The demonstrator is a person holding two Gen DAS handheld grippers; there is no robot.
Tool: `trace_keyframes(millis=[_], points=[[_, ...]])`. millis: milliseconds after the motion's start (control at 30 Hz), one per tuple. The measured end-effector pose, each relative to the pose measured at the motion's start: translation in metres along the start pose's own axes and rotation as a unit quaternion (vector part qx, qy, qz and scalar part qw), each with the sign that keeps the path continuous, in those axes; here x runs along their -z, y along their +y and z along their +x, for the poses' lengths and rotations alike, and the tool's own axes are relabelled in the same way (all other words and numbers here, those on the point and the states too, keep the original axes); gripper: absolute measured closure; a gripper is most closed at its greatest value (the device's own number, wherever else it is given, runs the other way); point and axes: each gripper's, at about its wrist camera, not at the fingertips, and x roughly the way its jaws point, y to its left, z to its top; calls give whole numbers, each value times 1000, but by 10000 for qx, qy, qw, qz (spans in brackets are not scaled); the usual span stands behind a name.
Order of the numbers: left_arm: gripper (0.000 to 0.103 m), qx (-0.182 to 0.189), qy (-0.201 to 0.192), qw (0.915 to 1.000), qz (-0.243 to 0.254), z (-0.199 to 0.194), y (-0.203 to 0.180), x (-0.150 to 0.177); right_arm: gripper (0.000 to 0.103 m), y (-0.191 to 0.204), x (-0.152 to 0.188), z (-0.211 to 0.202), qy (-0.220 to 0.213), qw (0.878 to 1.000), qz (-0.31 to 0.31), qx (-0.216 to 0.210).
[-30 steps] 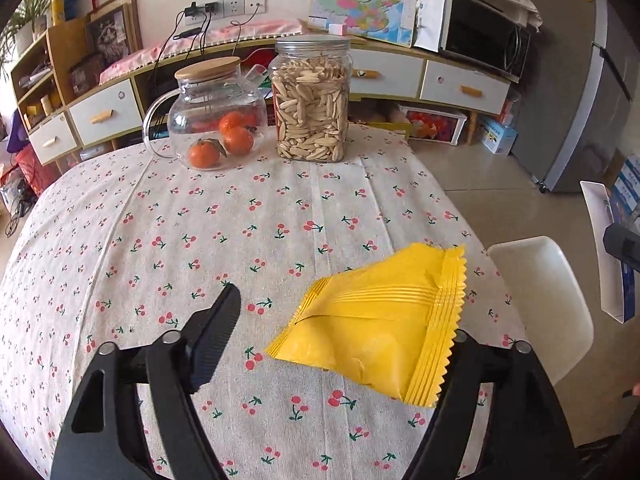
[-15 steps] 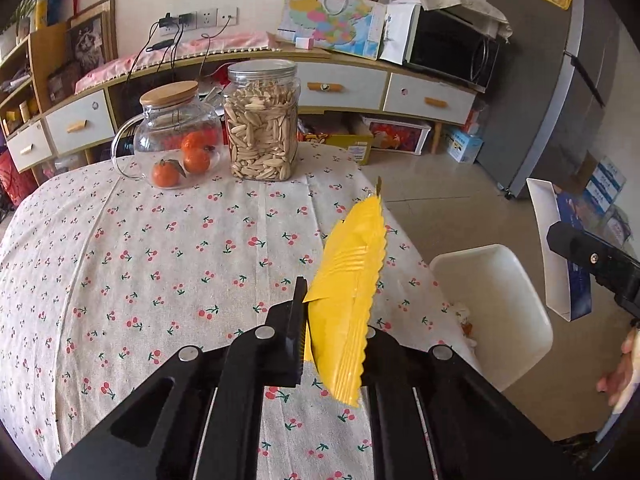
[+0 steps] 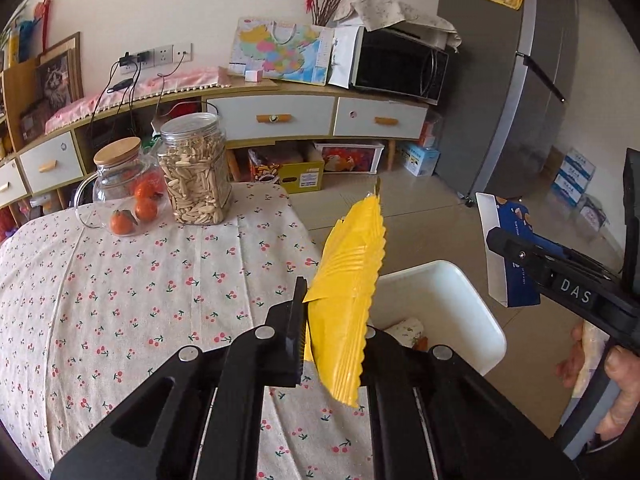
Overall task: Collect trash
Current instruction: 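Carry the box and bag over the white bin and release both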
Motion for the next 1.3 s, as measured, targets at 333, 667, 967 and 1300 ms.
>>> trace_keyframes(millis=[333,667,967,1300], points=[[95,424,167,9986,280,26,-62,-5,44,-72,2,13,281,9965,646,451],[95,743,469,9946,549,66,-121,-6,23,-108,-3,0,69,9915,1158,596],[94,915,683,9914,643,96,-154,-9,15,-143,-8,-14,-247,9798,1708,1014],[56,995,1037,9877,609,126,-172,-9,10,-168,-7,-20,-316,9697,2070,1259]])
